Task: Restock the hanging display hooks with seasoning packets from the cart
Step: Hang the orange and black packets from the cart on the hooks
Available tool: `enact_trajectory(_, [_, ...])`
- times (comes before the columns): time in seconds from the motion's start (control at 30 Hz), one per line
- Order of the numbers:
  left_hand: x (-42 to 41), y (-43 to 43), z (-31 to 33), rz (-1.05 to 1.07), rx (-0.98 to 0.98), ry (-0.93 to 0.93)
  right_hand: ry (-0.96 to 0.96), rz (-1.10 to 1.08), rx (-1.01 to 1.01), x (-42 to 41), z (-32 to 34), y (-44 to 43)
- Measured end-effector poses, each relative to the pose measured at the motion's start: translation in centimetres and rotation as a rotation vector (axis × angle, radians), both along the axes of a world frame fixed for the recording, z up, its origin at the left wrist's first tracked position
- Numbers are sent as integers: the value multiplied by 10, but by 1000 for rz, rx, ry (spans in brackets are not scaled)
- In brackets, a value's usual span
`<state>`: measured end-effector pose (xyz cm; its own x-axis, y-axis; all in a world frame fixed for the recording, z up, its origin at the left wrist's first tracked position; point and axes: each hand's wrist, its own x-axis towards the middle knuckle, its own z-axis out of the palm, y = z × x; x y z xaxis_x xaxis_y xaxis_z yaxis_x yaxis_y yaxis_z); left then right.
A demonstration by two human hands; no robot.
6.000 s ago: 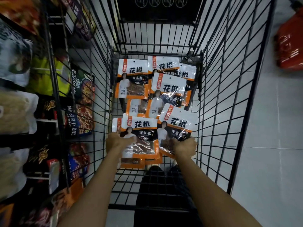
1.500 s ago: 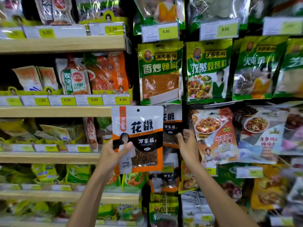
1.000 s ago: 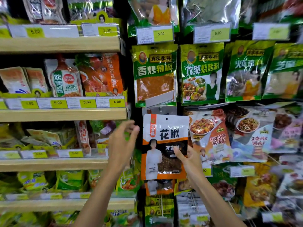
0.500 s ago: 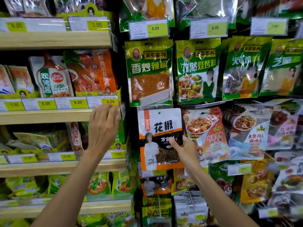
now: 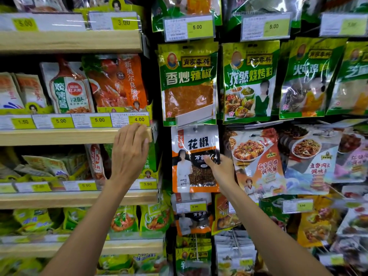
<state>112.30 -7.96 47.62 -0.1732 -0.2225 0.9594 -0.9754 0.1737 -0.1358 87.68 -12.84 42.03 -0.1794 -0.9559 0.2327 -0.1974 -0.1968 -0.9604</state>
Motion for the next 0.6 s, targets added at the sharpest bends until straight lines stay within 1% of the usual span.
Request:
enact_trajectory(0.37, [3, 1, 1, -22, 14, -14, 71, -150, 89, 22, 18, -49])
enact_trajectory(0.53, [3, 4, 0, -31, 36, -9, 196, -148, 96, 19, 12, -40])
enact_trajectory(0.6, [0, 6, 0, -42, 17, 1, 239, -156, 63, 17, 9, -24])
